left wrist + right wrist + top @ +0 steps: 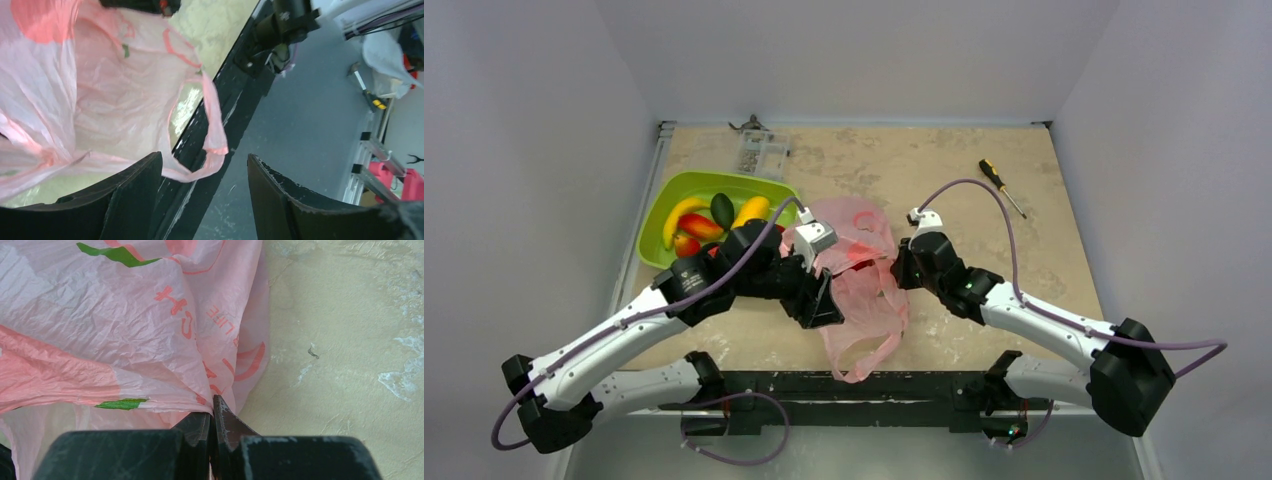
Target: Take the fake fruits out of the plastic bag
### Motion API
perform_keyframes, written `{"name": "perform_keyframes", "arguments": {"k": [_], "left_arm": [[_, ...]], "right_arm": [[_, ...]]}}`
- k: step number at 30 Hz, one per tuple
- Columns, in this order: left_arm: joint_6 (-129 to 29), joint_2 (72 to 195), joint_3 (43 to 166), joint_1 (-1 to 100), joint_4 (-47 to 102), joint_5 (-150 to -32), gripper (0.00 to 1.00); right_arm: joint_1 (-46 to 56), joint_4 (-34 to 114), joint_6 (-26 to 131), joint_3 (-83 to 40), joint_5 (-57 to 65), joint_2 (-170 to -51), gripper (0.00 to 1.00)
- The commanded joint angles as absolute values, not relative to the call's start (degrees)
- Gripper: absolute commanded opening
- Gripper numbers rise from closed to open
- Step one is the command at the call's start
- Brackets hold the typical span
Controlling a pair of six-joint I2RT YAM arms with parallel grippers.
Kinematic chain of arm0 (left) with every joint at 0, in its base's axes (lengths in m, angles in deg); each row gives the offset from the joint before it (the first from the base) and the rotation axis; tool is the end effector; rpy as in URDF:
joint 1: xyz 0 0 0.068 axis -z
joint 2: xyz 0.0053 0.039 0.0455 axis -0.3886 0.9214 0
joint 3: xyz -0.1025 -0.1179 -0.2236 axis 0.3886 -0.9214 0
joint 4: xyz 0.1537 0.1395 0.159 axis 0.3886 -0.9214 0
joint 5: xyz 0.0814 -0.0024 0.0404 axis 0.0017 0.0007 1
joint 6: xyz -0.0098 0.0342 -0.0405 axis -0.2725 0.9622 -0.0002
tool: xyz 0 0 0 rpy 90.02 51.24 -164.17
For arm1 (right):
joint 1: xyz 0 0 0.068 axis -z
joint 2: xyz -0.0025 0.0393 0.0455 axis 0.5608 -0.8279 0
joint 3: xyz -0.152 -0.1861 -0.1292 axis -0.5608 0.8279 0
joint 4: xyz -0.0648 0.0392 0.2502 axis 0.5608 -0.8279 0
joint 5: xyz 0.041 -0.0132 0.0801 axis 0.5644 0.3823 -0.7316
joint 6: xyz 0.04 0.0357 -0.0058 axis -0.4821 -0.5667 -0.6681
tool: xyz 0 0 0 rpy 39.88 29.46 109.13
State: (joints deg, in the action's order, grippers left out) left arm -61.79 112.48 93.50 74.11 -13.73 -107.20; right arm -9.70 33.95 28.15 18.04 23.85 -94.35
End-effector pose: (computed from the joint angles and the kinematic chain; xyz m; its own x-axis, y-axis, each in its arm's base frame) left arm 0.1098 -0.1600 0.3576 -0.6762 0.2702 -0.6854 0.7193 0.4433 -0.5349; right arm 0.1790 0.1611 0.2237 -0.6420 0.0805 -0.7624 -0.2564 0.9147 0.3125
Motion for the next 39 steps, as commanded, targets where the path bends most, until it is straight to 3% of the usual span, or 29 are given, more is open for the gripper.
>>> {"name": "perform_keyframes", "arguments": {"k": [1, 7, 13, 17, 22, 28, 32, 36, 39], "left_arm": [[-60.7, 113.0, 89.0, 75.9, -16.0, -97.8, 0.63], [-59.6, 125.5, 95.7, 73.0, -16.0, -91.8, 0.67], [-60.5, 138.9, 105.5, 60.1, -2.8, -96.3, 0.61], [-59.4, 149.7, 116.2, 58.3, 3.7, -97.4, 0.6], [-60.9, 166.8, 133.1, 56.7, 2.7, -99.2, 0.51], [-60.1, 174.9, 136.8, 55.7, 6.7, -100.7, 0.48], [-56.9, 173.3, 136.4, 55.4, 6.7, -101.1, 0.5], [-55.4, 177.0, 146.9, 53.8, -3.8, -104.4, 0.54], [-55.0, 176.2, 151.9, 52.5, -9.7, -106.2, 0.66]], "right_arm": [[-9.6, 33.8, 28.7, 16.6, 23.0, -92.4, 0.0], [-9.6, 32.6, 28.2, 16.5, 22.6, -91.6, 0.0], [-9.6, 31.9, 27.7, 17.5, 23.8, -90.8, 0.0], [-9.6, 30.2, 27.4, 17.1, 28.1, -90.3, 0.0], [-9.5, 27.2, 25.8, 15.1, 34.7, -90.2, 0.0], [-8.8, 26.8, 27.2, 11.8, 40.2, -93.2, 0.0], [-7.3, 25.0, 28.9, 8.3, 45.6, -94.8, 0.0], [-6.9, 21.8, 31.9, 3.2, 53.2, -94.9, 0.0], [-6.9, 22.0, 35.7, 1.9, 51.8, -93.0, 0.0]]}}
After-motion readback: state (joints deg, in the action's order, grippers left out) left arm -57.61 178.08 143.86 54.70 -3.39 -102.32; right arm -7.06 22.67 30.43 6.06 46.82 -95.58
